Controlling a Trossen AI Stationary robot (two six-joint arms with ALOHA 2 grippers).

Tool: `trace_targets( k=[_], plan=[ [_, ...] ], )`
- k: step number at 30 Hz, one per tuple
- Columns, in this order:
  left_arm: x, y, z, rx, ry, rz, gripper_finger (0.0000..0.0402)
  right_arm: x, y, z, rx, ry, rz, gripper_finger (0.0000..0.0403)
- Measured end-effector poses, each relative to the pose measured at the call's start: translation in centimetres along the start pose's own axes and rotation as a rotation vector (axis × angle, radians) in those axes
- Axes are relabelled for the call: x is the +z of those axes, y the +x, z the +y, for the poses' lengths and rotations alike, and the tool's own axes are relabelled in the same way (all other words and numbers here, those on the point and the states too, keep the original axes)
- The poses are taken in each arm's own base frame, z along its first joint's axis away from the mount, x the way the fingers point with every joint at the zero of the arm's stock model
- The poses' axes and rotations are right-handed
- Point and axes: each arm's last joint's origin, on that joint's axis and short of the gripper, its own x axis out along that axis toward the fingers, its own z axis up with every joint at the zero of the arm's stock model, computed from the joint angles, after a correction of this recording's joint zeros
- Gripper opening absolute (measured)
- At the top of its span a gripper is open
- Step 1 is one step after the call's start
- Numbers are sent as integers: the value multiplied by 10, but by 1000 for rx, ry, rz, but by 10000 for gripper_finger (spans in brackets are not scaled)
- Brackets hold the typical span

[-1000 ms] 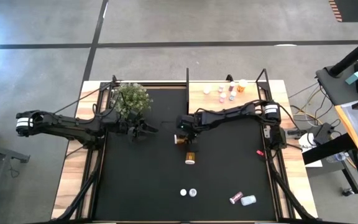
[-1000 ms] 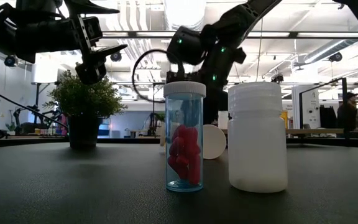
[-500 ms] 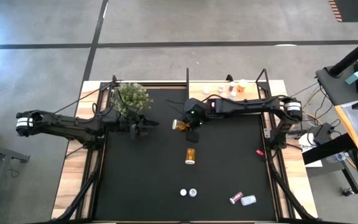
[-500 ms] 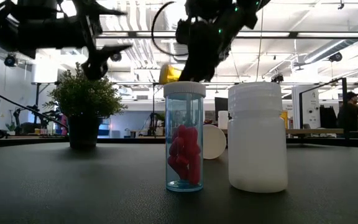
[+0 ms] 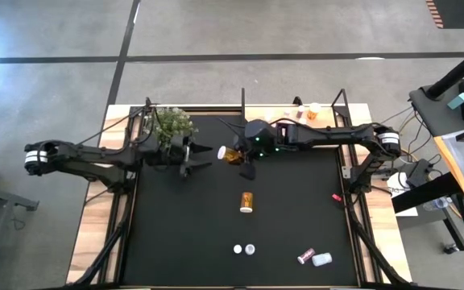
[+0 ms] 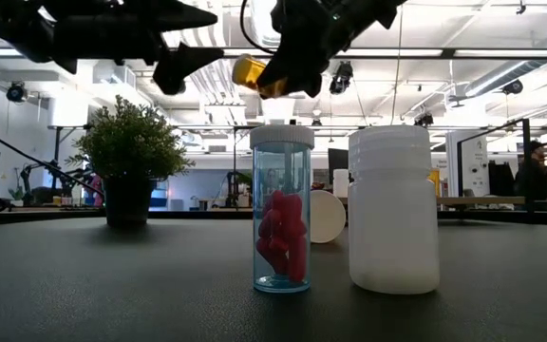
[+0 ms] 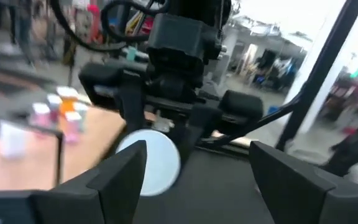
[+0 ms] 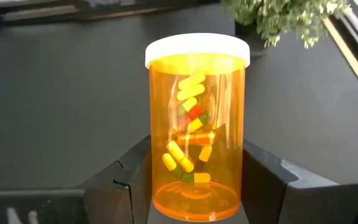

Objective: Pick and place medicine bottles onto shelf by color
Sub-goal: Put the top orange pill bottle on the shelf aligned with the other orange pill bottle

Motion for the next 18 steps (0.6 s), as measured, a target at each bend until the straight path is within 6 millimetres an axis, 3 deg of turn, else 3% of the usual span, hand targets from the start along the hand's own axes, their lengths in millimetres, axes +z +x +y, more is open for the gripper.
trace_targets(
  k=[5, 11, 18],
  plan=[
    [-7, 4, 4, 71, 165, 23, 267, 4, 0, 0, 0, -14, -38, 176],
    [-15, 11, 11, 190, 164, 43, 267, 5, -13, 5, 4, -56, -87, 176],
    [-18, 22, 13, 175, 91, -40, 267, 2, -28, 8, 5, -85, -277, 176]
  ],
)
